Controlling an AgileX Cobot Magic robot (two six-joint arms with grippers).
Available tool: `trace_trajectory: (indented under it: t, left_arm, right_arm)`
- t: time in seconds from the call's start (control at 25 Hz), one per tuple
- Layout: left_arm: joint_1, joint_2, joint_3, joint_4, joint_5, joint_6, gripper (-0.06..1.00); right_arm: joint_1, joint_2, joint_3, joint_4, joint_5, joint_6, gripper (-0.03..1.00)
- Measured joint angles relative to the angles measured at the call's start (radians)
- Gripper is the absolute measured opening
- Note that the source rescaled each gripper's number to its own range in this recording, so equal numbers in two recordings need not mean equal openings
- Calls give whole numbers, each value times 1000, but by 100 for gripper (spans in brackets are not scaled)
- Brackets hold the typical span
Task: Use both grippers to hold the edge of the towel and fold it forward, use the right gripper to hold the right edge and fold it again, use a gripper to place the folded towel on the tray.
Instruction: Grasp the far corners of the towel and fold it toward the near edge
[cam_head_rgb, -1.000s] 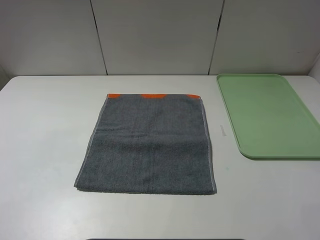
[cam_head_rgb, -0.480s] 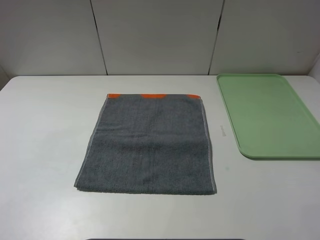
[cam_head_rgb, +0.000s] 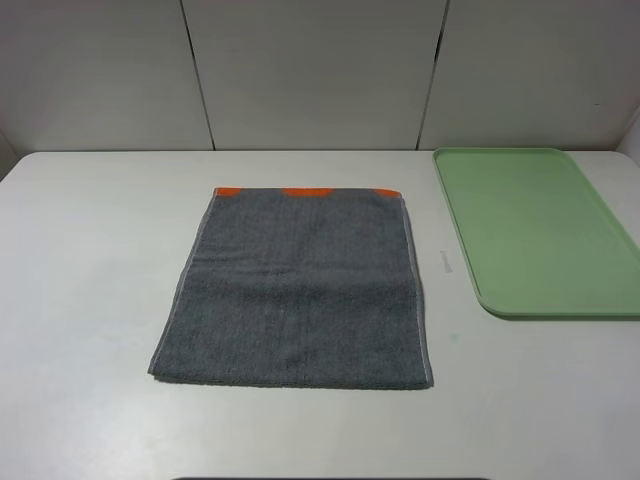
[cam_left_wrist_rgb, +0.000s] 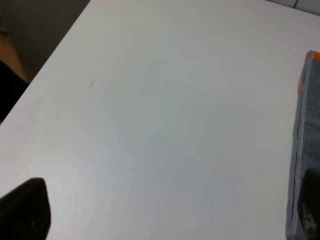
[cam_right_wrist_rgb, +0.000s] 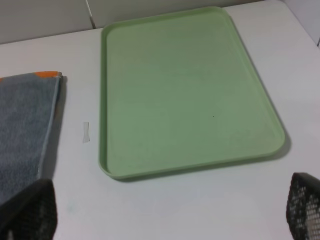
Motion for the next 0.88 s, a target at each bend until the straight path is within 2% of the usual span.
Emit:
trace_trajectory:
  t: [0.32,0.48,0.64,0.8,0.88]
  left_arm:
    - [0,0,0,0,1,17,100]
    - [0,44,-3,-54,8,150,100]
    - [0,177,-39,-153,29,342,100]
    - [-21,337,-105,-239,31,442,100]
    - [-71,404,-143,-253,30,484,100]
  right_arm:
    - [0,0,0,0,0,0,100]
    - [0,4,0,8,0,0,100]
    - [0,107,-48,25,2,-15,100]
    - [0,286,-124,82,3,-109,100]
    - [0,384,-153,126,3,-182,100]
